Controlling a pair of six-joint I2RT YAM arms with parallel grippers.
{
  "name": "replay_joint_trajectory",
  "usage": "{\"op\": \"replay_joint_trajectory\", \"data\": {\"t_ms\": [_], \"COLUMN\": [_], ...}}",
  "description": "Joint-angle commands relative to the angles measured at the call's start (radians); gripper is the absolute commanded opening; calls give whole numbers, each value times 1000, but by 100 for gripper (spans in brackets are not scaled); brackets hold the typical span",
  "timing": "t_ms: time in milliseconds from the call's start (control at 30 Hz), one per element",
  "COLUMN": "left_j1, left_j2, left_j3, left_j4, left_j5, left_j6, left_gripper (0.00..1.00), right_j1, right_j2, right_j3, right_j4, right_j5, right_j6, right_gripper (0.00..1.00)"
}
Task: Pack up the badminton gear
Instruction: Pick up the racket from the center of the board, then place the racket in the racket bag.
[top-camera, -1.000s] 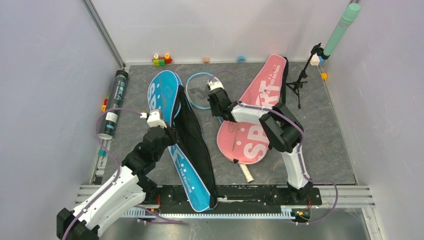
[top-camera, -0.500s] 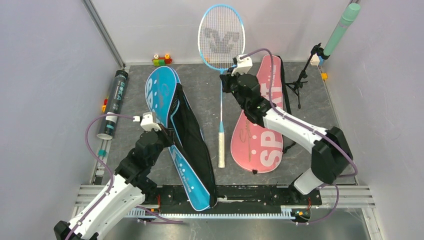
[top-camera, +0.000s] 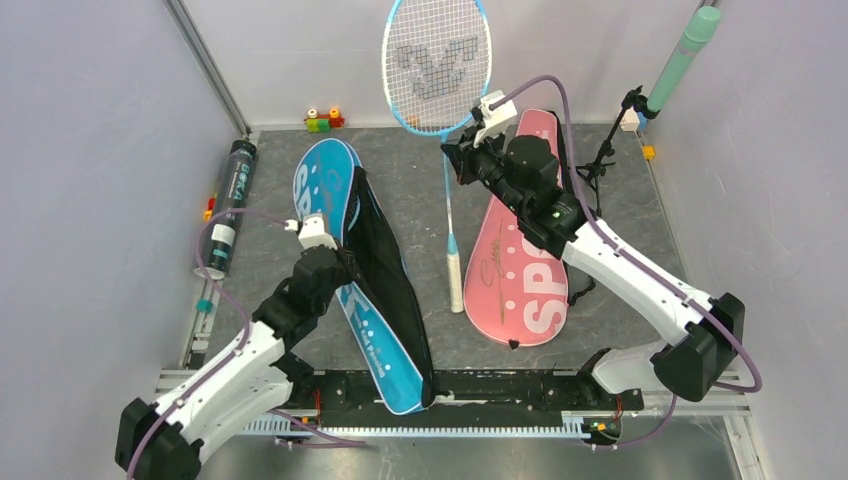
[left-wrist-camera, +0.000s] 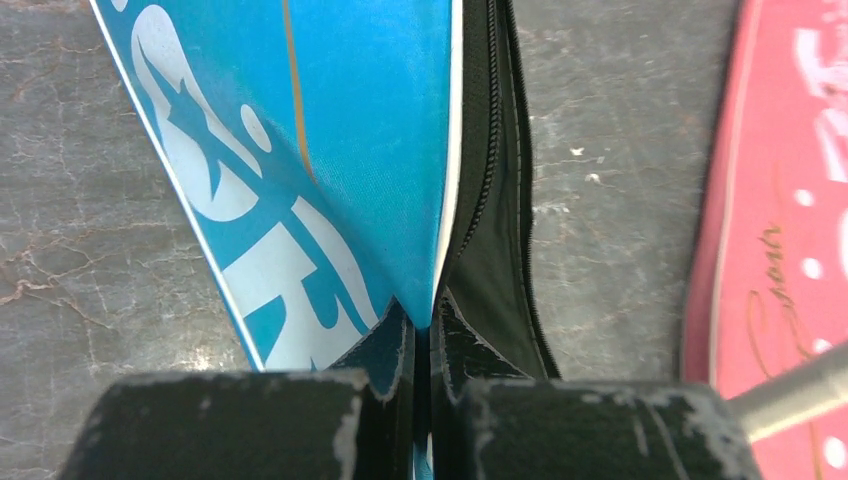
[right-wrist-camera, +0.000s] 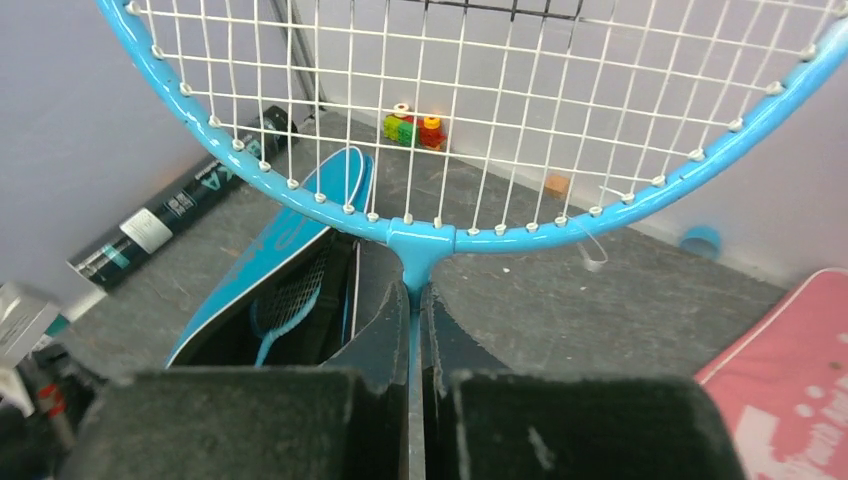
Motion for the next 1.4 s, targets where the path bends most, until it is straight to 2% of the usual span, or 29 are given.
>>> {"op": "replay_joint_trajectory", "data": {"t_ms": [0,133,233,367,433,500,567,667,733,767,933,1233,1300,1367], "left_j1": [64,216,252,310,330,339,339,342,343,343,348,351,352,353], "left_j2": [132,278,377,486,541,578,588,579,569,566,556,549,547,543], "left_j3": [120,230,305,393,442,472,465,439,419,405,364,331,329,327], "left_j4": [245,321,374,419,389,356,353,347,340,337,328,349,351,352], "left_j5": [-70,104,106,149,154,170,169,176,175,176,181,263,279,283], "left_j6": [114,105,154,210,209,217,223,255,281,292,277,268,268,269], "left_gripper": [2,2,2,2,2,2,2,2,2,2,2,2,2,2], "right_j1": [1,1,1,1,0,-3,-17,-48,-58,-59,-55,8,16,22], "right_j2": [-51,-15,9,69,127,176,208,240,280,302,451,718,769,806], "right_j3": [159,223,201,172,174,156,100,-13,-52,-62,-40,117,151,168], "right_j4": [-234,-365,-379,-303,-290,-273,-216,-129,-95,-101,-118,-196,-225,-247], "right_j5": [-57,-58,-62,-77,-111,-118,-154,-165,-134,-115,-112,46,77,92], "right_j6": [-160,-232,-252,-245,-222,-183,-125,-58,-43,-39,30,139,163,190], "right_gripper": [0,0,0,0,1,21,31,65,79,82,82,75,68,46]}}
